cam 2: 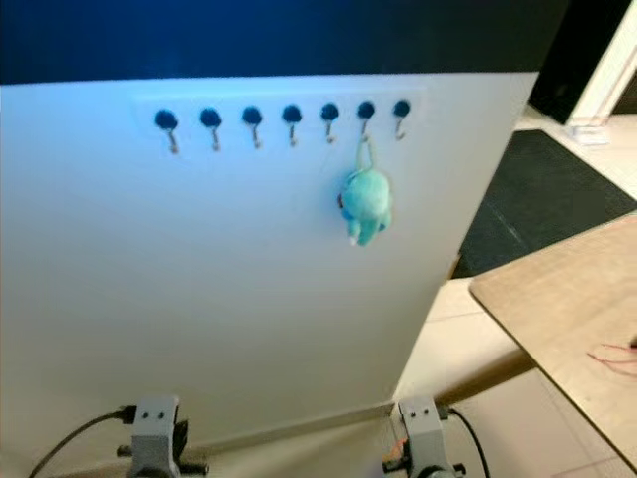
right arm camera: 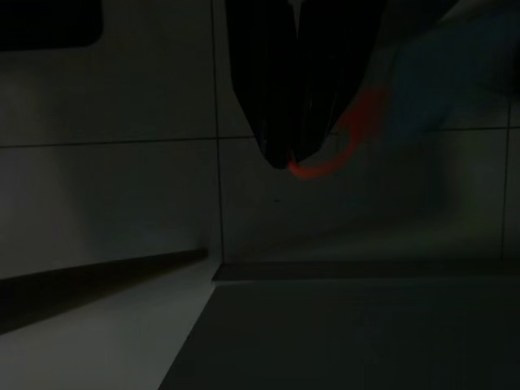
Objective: Hang keys on a hook
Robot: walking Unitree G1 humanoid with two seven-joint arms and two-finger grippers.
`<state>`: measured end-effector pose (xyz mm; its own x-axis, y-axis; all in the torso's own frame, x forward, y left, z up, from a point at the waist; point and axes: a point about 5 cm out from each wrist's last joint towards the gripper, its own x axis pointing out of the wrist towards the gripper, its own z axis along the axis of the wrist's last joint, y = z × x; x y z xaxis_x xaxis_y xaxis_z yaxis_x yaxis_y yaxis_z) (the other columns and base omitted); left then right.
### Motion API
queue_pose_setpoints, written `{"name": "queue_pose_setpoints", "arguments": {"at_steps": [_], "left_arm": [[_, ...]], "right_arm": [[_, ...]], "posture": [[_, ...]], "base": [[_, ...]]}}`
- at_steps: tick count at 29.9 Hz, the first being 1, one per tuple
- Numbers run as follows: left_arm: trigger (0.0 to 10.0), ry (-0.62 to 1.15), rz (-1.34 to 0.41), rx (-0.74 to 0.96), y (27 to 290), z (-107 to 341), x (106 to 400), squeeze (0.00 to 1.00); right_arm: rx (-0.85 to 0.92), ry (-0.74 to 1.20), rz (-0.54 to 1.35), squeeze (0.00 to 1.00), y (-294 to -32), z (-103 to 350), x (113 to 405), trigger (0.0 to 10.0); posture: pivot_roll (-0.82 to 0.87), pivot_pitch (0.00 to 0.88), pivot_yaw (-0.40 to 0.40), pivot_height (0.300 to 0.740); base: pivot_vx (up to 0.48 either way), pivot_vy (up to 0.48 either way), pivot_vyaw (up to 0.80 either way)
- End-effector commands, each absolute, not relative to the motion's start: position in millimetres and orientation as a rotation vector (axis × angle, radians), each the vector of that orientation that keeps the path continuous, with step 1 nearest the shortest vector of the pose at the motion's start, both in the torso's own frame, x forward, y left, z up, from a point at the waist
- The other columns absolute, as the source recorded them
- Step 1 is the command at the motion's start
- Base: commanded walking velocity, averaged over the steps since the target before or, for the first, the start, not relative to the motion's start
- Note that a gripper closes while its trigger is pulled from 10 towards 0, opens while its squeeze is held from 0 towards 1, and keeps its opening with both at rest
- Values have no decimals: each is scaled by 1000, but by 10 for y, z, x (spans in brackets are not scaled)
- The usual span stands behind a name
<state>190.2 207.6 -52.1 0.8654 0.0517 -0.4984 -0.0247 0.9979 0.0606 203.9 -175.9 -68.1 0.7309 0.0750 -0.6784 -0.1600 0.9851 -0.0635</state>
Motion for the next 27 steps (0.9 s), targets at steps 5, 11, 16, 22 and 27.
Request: {"name": "queue_pose_setpoints", "arguments": {"at_steps": [5,11,16,22,27], "left_arm": [[10000,553,55,50,2095,-574,1811,0],[10000,560,43,84,2085,-582,1806,0],[10000,563,53,62,2060,-590,1808,0],[10000,563,67,62,2070,-588,1813,0],[10000,565,68,62,2069,-590,1812,0]], "right_arm": [[-116,752,132,0,-1742,-693,2029,10000],[-116,749,133,0,-1745,-687,2038,10000],[-118,754,131,0,-1765,-690,2032,10000],[-116,755,131,0,-1767,-690,2031,10000],[-118,755,135,0,-1761,-686,2042,10000]], "posture": [[85,57,-51,740],[81,57,-50,740],[79,59,-51,740],[78,60,-52,740],[78,61,-53,740]], "base": [[0,0,0],[0,-127,0],[0,-384,0],[0,0,0],[0,0,0]]}}
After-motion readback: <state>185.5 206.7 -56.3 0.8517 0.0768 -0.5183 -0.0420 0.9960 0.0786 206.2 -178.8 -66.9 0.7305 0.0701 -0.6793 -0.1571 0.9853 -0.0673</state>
